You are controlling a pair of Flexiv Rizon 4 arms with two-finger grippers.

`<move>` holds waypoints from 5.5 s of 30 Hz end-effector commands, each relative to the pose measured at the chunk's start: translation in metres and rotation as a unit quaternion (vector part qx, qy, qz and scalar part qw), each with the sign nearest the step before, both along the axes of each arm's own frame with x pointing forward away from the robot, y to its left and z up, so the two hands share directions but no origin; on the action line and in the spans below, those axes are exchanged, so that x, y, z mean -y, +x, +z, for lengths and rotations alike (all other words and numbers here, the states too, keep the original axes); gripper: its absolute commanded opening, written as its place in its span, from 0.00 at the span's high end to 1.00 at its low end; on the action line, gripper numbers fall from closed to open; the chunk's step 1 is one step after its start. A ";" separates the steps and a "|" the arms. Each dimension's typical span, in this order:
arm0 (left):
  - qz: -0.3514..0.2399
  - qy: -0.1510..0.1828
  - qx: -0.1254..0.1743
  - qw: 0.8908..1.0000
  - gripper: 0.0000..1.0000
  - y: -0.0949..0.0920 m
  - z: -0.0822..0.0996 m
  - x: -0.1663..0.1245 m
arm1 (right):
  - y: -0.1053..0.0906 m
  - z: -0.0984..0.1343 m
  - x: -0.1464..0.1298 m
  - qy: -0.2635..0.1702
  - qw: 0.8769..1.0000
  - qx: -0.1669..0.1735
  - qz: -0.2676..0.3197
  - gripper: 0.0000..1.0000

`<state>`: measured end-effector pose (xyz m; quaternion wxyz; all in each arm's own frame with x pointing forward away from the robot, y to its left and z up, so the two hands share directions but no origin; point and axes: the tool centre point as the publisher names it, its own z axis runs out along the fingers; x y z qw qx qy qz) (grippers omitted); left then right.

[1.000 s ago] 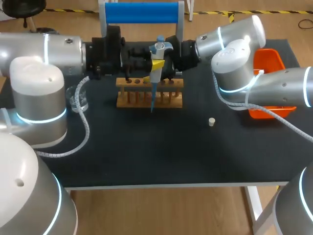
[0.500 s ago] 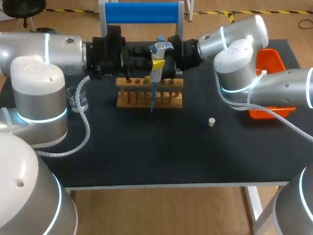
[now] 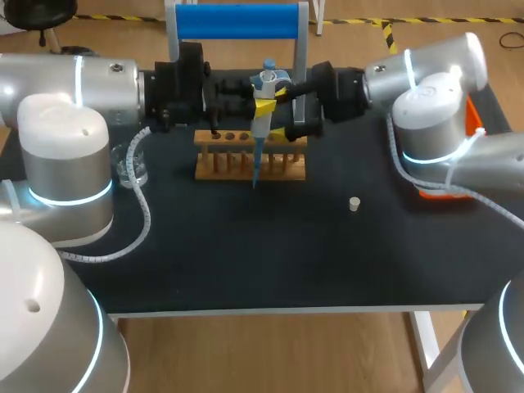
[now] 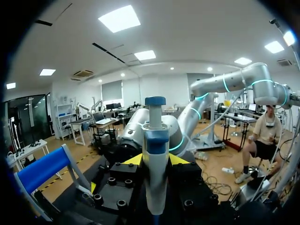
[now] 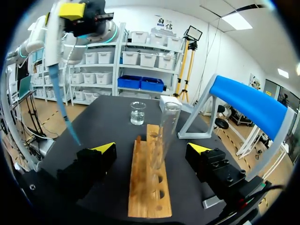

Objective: Invert the test tube, pick up the pipette, mount the tip to pipette, aspirate from beaker and dispense into the tube, eject the tip, return the pipette, and cap with the stopper.

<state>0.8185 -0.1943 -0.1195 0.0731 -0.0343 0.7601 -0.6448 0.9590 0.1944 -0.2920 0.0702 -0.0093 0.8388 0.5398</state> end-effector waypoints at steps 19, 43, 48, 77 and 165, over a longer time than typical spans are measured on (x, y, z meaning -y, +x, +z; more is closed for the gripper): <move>0.000 0.001 0.000 1.000 1.00 0.000 0.001 0.001 | -0.089 0.064 0.042 0.136 0.989 -0.018 0.061 0.00; 0.000 0.001 0.000 1.000 1.00 0.000 0.001 0.001 | -0.149 0.109 0.010 0.203 0.975 -0.044 0.075 0.00; 0.000 0.001 0.000 1.000 1.00 0.000 0.001 0.001 | -0.149 0.112 0.002 0.222 0.970 -0.055 0.078 0.00; 0.000 0.001 0.000 1.000 1.00 0.000 0.001 0.001 | -0.137 0.122 -0.038 0.241 0.961 -0.069 0.113 0.31; 0.000 0.001 0.000 1.000 0.00 0.000 0.001 0.001 | -0.120 0.150 0.086 0.182 0.972 -0.059 0.135 1.00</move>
